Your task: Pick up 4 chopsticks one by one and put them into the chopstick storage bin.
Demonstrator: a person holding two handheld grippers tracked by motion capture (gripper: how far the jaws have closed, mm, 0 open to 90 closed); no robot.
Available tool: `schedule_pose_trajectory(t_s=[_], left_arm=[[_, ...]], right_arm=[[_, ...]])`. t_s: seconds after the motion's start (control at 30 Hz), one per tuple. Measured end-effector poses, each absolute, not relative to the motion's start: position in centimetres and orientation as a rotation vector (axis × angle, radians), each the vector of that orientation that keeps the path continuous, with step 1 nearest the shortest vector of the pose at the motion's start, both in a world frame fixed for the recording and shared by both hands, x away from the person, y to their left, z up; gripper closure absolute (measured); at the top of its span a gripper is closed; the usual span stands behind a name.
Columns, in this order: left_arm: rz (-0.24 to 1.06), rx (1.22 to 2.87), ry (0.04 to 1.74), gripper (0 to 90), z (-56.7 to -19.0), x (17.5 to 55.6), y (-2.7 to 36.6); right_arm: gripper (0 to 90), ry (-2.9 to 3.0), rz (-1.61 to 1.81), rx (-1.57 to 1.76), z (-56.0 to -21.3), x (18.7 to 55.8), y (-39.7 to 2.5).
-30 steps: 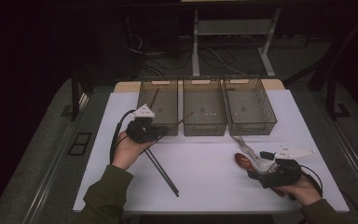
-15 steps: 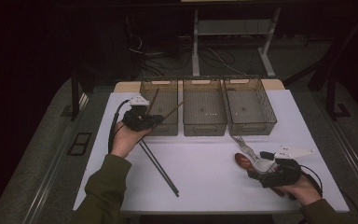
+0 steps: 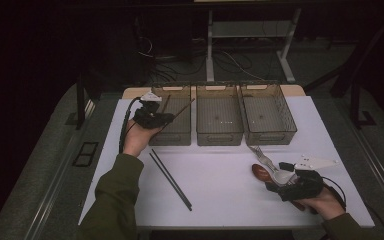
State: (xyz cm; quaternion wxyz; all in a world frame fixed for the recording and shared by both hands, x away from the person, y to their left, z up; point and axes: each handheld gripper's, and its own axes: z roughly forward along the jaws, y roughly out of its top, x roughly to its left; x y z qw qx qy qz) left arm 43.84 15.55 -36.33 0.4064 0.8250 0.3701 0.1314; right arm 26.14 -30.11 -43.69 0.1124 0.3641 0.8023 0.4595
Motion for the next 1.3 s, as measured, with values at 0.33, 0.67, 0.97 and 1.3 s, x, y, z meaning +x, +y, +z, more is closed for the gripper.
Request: schedule_pose_trajectory(t_s=[0.33,0.67,0.97,1.3], left_arm=[[0.38,2.078,0.963,84.5,-35.4,46.0,15.2],[0.421,2.1,0.97,84.4,-35.7,48.3,14.7],[0.452,2.046,1.02,84.4,-36.4,50.0,14.7],[0.461,2.046,1.056,84.3,-37.6,50.7,14.6]], right_arm=[[7.4,2.351,1.35,1.074,-43.7,26.1,-30.2],[7.3,2.351,1.357,1.072,-43.6,26.1,-30.2],[7.4,2.355,1.359,1.07,-43.7,26.1,-30.3],[7.3,2.353,1.366,1.074,-43.7,26.1,-30.4]])
